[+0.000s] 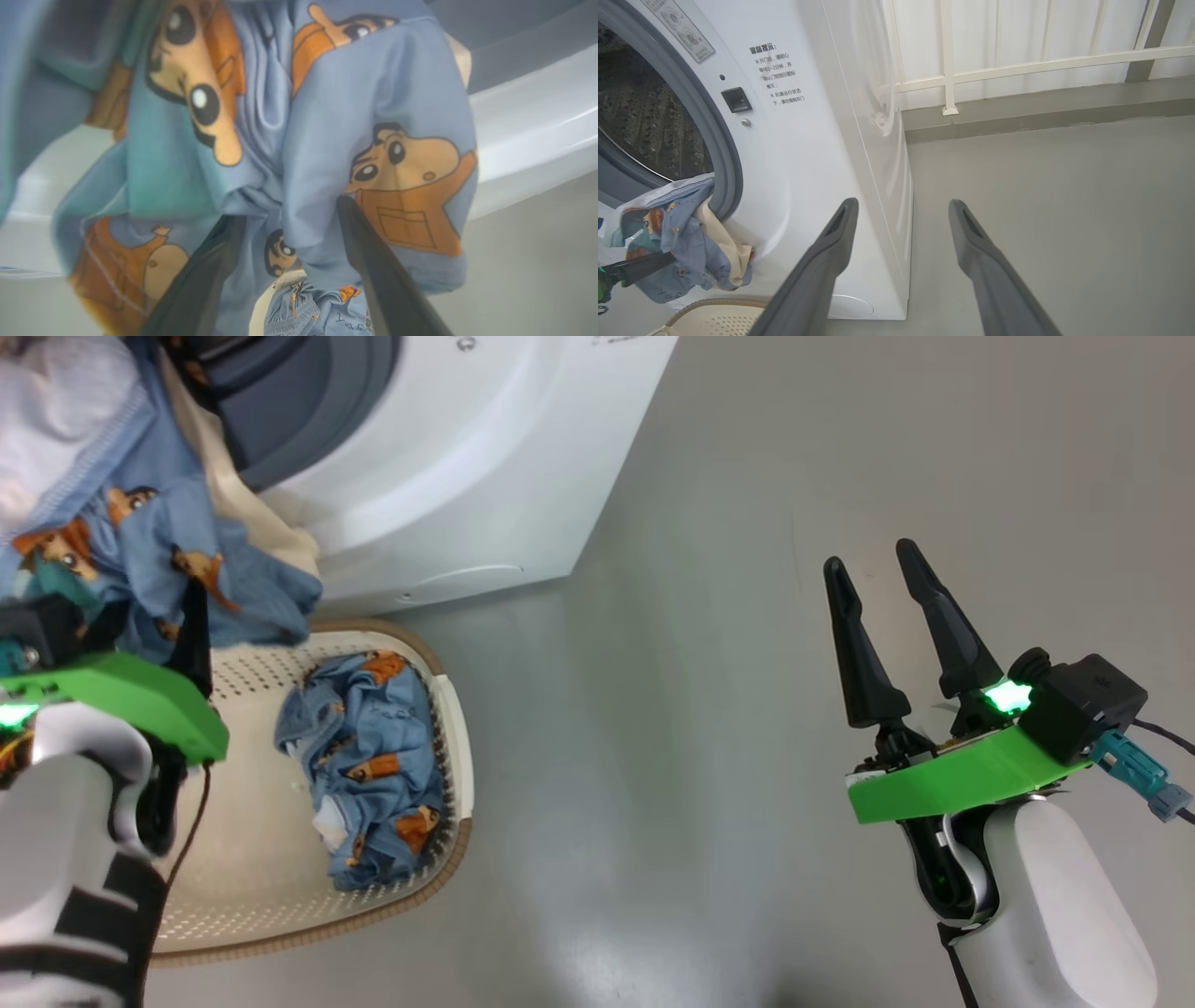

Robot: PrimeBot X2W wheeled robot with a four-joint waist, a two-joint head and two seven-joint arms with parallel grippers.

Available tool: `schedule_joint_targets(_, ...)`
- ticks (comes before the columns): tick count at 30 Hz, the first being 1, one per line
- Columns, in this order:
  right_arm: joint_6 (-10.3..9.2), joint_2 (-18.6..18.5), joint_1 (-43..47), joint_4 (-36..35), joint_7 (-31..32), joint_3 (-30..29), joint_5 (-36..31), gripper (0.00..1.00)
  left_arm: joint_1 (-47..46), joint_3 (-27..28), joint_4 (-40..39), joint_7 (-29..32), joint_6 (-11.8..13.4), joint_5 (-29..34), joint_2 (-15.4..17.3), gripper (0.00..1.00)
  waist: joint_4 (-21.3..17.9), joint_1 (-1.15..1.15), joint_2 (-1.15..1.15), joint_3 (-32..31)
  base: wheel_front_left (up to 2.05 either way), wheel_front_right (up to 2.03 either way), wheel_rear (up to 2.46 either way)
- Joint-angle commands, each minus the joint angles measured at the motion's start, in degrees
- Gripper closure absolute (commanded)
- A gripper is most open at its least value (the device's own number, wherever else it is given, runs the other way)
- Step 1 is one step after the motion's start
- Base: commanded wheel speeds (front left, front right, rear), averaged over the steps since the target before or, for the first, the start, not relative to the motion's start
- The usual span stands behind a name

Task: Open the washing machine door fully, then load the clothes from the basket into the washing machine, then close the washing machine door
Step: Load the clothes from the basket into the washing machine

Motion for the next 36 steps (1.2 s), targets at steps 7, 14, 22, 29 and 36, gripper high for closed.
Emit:
schedule_joint_targets(7, 0.09, 0.64, -0.45, -1.99, -0.27, 1.13, -0.36, 0.0, -8.48, 0.3, 8.48, -0.45, -0.59, -2.09, 0.72, 0.0, -1.18, 0.0, 0.0, 2.81, 0.0, 0.0, 0.0)
schedule_joint_targets(14, 0.09, 0.78, -0.98, -2.01, -0.27, 1.08, -0.76, 0.0, -12.82, -0.39, 13.29, -3.39, -0.75, -2.89, 0.18, 0.61, -0.89, 0.0, 0.0, 3.57, 0.0, 0.0, 0.0)
schedule_joint_targets(22, 0.09, 0.83, -0.97, -1.53, -0.27, 0.88, -1.32, 0.0, -12.14, -3.23, 13.9, -6.46, -0.82, -4.67, -0.86, 1.0, 0.59, 0.0, 0.0, 3.08, 0.0, 0.0, 0.0)
schedule_joint_targets(29, 0.09, 0.65, -1.31, -0.79, -0.27, 0.98, -1.3, 0.0, -9.91, -6.19, 10.45, -7.3, -0.83, -6.48, -0.16, 1.0, 2.18, 0.0, 0.0, 2.43, 0.0, 0.0, 0.0)
schedule_joint_targets(36, 0.09, 0.46, -1.05, -0.49, -0.27, 1.05, -1.17, 0.0, -6.64, -6.35, 3.27, -7.49, -0.83, -7.1, 1.62, 1.0, 2.97, 0.0, 0.0, 1.44, 0.0, 0.0, 0.0)
